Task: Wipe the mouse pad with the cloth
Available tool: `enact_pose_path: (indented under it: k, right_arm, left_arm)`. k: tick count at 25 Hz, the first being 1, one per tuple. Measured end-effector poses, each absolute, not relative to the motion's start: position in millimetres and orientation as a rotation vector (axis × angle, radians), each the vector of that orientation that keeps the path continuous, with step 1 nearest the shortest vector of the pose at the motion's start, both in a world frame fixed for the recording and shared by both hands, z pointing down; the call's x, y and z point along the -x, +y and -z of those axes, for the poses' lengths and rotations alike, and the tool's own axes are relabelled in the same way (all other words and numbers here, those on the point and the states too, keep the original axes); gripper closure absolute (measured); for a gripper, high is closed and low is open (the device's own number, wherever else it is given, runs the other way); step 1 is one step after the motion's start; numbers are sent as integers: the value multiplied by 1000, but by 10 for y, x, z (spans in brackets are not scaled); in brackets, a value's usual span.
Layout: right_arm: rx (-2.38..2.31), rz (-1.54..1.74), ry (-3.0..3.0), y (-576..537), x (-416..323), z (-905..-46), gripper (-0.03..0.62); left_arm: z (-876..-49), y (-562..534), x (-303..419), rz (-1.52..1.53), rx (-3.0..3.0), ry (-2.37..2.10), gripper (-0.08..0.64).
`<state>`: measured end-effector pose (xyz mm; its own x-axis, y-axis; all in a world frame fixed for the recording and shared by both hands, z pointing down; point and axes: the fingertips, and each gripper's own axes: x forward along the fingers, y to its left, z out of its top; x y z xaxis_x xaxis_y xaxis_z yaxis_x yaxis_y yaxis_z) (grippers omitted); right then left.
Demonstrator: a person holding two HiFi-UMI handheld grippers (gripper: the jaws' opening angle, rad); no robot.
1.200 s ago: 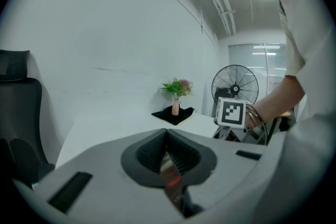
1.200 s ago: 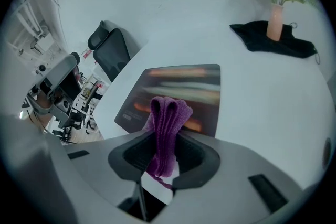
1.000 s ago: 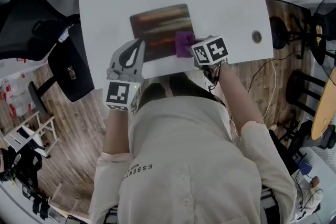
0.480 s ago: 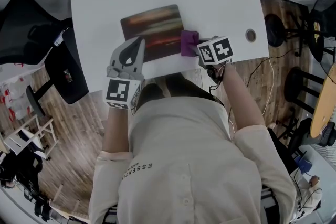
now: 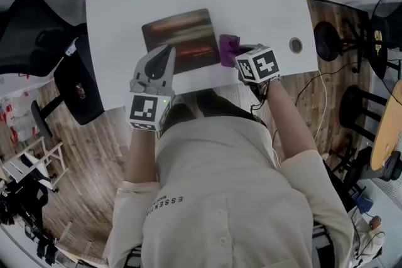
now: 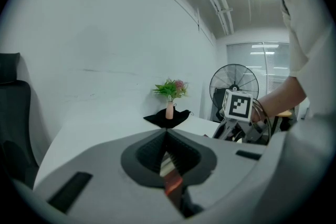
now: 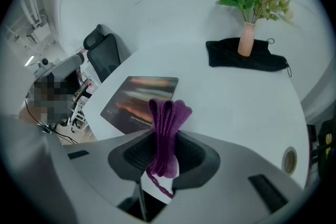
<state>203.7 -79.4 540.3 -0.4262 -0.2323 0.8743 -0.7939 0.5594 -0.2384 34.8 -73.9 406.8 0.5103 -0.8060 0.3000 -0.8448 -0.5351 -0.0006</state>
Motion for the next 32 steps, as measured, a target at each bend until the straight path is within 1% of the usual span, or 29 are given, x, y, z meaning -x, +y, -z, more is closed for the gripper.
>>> enact_pose_path:
  k: [6,20,26,32]
  right_arm:
    - [-859,-688,-2078,-911,-1792,-5020,479]
    - [-1042,-320,-2486,-1054,-907,-3986,483]
    - [-1137,-143,-2623,-1133,-738,-3495,483]
    - [-1224,-33,-2699,-1190,-690,-3105,489]
  left_arm:
    - [-3959,-633,-185,-399,-2587,-1494,560]
    - [-3484,-472,587,-340,-2567,-1659,560]
    - [-3236,-536,820,-302,-2545,-1737,560]
    - [-3031,-622,915,-276,-2557,-1788,560]
